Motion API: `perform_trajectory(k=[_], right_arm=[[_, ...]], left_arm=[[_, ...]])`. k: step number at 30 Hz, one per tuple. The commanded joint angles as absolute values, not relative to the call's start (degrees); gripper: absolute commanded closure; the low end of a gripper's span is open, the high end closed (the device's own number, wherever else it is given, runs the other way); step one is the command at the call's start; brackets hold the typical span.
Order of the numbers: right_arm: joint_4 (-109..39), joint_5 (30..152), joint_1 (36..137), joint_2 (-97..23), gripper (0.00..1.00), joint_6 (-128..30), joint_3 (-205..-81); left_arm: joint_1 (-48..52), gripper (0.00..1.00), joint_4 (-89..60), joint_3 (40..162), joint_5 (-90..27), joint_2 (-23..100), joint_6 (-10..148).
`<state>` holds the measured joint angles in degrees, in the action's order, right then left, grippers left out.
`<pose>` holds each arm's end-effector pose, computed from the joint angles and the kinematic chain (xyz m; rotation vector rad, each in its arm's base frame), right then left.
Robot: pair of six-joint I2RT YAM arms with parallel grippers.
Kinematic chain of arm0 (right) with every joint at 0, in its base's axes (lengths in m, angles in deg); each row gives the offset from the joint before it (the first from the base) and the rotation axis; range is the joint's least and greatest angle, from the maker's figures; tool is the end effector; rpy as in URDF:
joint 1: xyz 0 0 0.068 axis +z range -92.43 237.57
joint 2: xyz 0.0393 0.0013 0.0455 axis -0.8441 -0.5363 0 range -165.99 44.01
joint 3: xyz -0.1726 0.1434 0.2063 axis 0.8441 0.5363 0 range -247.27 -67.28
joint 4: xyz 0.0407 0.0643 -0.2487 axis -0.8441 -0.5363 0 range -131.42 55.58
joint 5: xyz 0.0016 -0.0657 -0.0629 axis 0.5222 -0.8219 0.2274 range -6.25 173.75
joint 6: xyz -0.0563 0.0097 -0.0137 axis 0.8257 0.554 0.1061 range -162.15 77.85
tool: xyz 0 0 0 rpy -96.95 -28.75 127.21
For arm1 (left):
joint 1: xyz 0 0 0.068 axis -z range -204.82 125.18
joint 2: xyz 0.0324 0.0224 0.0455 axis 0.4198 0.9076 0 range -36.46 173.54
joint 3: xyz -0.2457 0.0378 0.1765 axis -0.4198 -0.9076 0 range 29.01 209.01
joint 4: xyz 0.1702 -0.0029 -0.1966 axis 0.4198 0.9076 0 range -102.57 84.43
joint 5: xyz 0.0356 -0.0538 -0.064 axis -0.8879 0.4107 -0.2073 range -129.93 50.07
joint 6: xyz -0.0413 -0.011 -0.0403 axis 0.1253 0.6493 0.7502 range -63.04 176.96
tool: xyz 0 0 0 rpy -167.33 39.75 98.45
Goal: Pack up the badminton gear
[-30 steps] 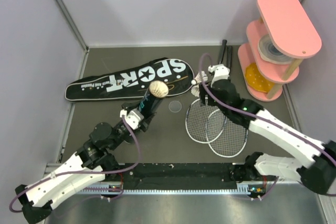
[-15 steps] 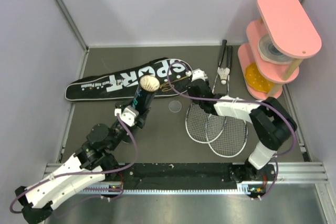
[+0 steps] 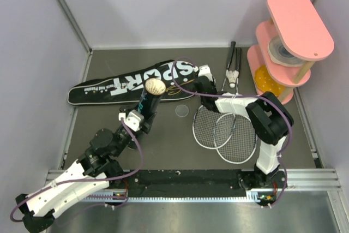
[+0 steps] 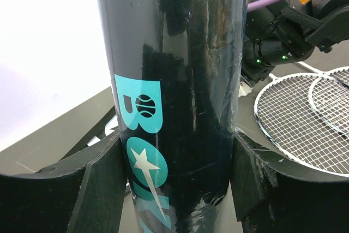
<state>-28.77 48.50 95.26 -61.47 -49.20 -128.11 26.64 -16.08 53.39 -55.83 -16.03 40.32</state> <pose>0.3310 0.2247 0.2029 -0.2473 2.1048 -0.2350 0.0679 -0.0666 0.3087 0.6141 1.3162 -0.2980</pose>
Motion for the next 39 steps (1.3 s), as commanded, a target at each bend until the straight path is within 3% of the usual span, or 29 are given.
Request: perform_trajectory(k=[1, 5, 9, 15, 18, 21, 31, 39], right_arm=[[-26.0, 46.9, 94.7, -63.5, 0.68, -47.9, -131.5], [-22.5, 46.4, 94.7, -61.8, 0.79, -47.0, -129.0], [-23.6, 45.8, 94.8, -58.7, 1.00, -47.1, -126.4], [-35.1, 43.2, 97.4, -45.0, 1.00, -54.2, -123.0], [-45.0, 48.6, 97.7, -35.2, 1.00, -59.3, -121.2], [-56.2, 57.9, 96.6, -27.2, 1.00, -66.0, -121.5], [-66.2, 91.8, 96.0, 1.9, 1.00, -77.0, -123.2], [-67.3, 105.7, 96.0, 8.1, 1.00, -79.1, -128.0]], left_arm=[[26.8, 0.77, -22.1, 55.7, -55.2, -16.1, 40.3], [26.9, 0.77, -22.0, 55.7, -55.1, -15.9, 40.3], [26.9, 0.77, -21.8, 55.7, -54.9, -15.9, 40.7], [26.8, 0.76, -21.5, 55.6, -53.6, -15.5, 40.9], [26.9, 0.76, -21.4, 55.5, -51.9, -14.4, 40.9], [26.9, 0.77, -21.1, 55.6, -46.8, -12.6, 40.8], [28.1, 0.76, -20.0, 55.4, -26.8, -7.7, 40.6], [29.8, 0.77, -20.6, 54.6, -24.9, -6.5, 39.8]])
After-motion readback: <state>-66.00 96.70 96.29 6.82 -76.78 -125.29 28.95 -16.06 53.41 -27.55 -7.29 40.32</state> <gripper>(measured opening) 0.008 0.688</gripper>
